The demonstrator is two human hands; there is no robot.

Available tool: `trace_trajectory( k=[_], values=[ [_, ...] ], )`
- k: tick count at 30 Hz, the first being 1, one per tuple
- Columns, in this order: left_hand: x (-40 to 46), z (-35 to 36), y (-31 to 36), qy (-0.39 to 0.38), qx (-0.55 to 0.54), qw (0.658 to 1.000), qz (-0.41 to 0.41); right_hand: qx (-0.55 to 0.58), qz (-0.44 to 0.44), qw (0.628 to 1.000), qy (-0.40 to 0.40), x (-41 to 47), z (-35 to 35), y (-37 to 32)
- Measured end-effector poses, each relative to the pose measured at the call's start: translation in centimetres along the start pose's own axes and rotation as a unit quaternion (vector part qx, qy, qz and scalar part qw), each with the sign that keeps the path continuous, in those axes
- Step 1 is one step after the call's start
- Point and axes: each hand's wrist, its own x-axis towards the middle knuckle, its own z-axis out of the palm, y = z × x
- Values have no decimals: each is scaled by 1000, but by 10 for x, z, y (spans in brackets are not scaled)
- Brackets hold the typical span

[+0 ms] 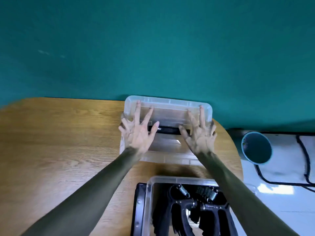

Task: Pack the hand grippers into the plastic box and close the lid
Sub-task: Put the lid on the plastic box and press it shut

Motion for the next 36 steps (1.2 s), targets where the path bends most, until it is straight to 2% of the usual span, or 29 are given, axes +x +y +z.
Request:
trace_trajectory(
  k=[1,3,11,14,19,26,36],
  values=[
    [1,-8,3,24,-12,1000,3,-40,17,999,3,-4,-6,-4],
    [2,-24,11,70,-9,997,14,-87,57,991,79,-5,-19,-6],
    [-29,-104,51,138,-26,989,43,-74,63,980,171,-41,-91,-16],
    [-58,-123,69,138,-34,989,46,-93,68,974,193,-70,-114,-10],
    [-125,-121,90,126,-41,990,46,-110,75,975,176,-133,-129,11],
    [-210,-69,94,59,-41,997,23,-136,83,978,134,-207,-99,51],
    [-255,-25,89,-9,8,1000,4,-155,80,983,65,-256,-45,87]
  ],
)
